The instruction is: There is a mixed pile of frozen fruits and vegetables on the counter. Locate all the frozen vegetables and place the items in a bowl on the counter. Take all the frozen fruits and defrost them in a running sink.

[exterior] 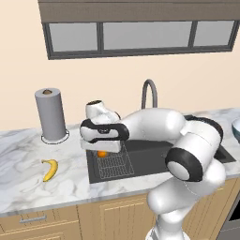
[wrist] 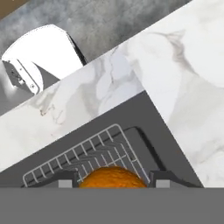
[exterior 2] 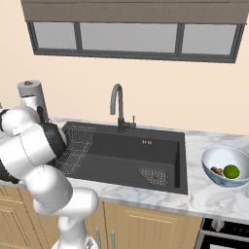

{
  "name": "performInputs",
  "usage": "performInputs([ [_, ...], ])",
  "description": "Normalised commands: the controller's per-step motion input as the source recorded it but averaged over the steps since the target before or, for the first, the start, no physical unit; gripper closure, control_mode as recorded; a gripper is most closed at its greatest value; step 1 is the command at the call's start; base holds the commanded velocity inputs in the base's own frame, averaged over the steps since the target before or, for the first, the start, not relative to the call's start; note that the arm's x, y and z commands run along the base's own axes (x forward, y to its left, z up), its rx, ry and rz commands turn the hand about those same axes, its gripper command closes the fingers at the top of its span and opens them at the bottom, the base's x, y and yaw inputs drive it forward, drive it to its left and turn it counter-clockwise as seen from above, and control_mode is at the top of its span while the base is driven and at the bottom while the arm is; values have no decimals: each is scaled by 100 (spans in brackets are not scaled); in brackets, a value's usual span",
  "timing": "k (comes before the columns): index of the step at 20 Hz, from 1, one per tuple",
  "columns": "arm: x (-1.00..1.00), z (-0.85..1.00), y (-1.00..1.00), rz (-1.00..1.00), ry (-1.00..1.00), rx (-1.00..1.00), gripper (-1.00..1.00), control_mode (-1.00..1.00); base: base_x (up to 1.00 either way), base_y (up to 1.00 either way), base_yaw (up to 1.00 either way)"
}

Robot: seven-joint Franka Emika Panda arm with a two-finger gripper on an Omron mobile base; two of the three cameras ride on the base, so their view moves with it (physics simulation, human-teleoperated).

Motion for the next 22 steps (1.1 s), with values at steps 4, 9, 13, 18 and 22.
performInputs([
  [4, -1, -5, -100, 0, -1, 4, 100, -100, 0, 0, 0],
  [9, 0, -8, -100, 0, -1, 2, 100, -100, 0, 0, 0],
  [13, 3, -13, -100, 2, 0, 0, 100, -100, 0, 0, 0],
  [18, 10, -17, -100, 4, 0, 0, 100, -100, 0, 0, 0],
  [22, 23, -17, -86, 14, 0, -3, 100, -100, 0, 0, 0],
])
